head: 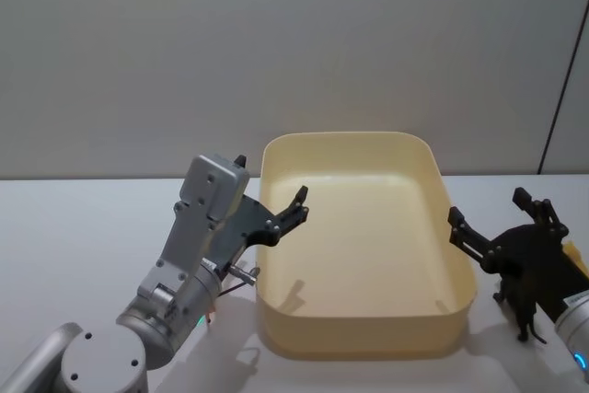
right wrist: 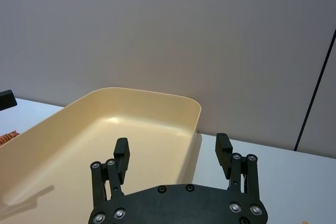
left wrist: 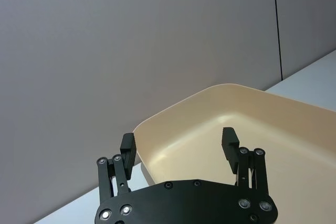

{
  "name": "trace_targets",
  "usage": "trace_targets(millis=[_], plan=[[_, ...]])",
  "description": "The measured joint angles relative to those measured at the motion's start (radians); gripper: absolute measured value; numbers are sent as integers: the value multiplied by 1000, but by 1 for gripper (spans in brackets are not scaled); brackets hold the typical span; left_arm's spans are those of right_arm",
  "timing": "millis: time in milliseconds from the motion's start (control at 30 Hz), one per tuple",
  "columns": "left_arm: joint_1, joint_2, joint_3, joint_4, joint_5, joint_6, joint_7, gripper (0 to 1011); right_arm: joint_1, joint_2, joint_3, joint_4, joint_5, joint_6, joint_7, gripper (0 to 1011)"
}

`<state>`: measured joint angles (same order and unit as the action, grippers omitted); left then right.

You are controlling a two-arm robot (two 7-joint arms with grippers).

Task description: Pick up the toy alternately with two hands and place it into the central storage box.

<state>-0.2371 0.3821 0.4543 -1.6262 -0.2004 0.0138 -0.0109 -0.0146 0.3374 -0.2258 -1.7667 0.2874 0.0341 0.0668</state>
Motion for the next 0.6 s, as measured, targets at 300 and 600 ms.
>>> trace_targets(millis=[300, 600], plan=[[0, 0, 0, 0, 0, 0, 0, 1001, 0, 0, 0, 0, 0, 0, 0, 1001], [0, 0, 0, 0, 0, 0, 0, 1001, 0, 0, 0, 0, 0, 0, 0, 1001]])
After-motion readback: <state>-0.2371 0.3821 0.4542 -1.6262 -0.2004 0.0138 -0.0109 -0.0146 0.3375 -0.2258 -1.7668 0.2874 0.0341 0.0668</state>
